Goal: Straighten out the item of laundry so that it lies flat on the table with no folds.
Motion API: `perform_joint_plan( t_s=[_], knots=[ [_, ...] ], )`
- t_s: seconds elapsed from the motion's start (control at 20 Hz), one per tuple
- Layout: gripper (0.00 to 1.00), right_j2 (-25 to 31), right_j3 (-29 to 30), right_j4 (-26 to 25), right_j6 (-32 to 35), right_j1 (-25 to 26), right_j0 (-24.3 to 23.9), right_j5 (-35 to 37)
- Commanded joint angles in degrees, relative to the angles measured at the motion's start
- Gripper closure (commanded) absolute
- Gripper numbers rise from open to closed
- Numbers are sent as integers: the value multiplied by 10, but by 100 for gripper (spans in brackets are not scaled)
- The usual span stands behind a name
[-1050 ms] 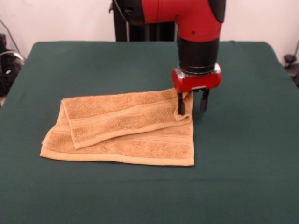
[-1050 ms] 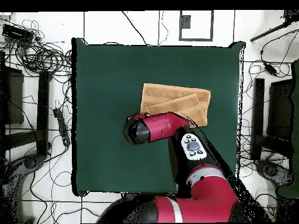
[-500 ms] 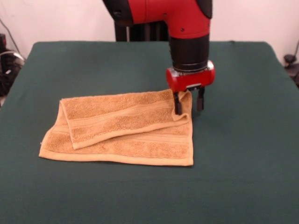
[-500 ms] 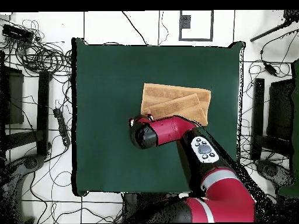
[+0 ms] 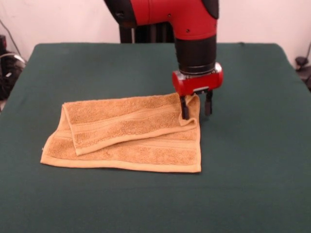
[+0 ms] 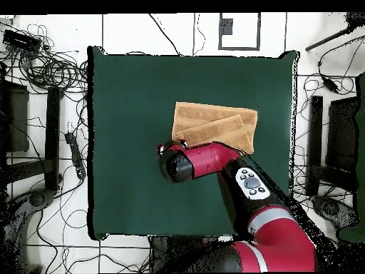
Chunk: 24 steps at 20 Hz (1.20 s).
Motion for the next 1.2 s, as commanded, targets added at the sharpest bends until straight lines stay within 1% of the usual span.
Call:
perform_joint_plan(
  t_s=[0.05,0.15,0.55,0.75,1.2],
  knots=[
    [0,3,32,-35,-23,66,-39,40],
    [0,6,32,-31,-28,61,-41,54],
    [0,21,27,-32,-42,63,-63,75],
    [0,10,15,-34,-27,74,-60,64],
    [0,-7,-2,-27,-8,76,-52,62]
  ],
)
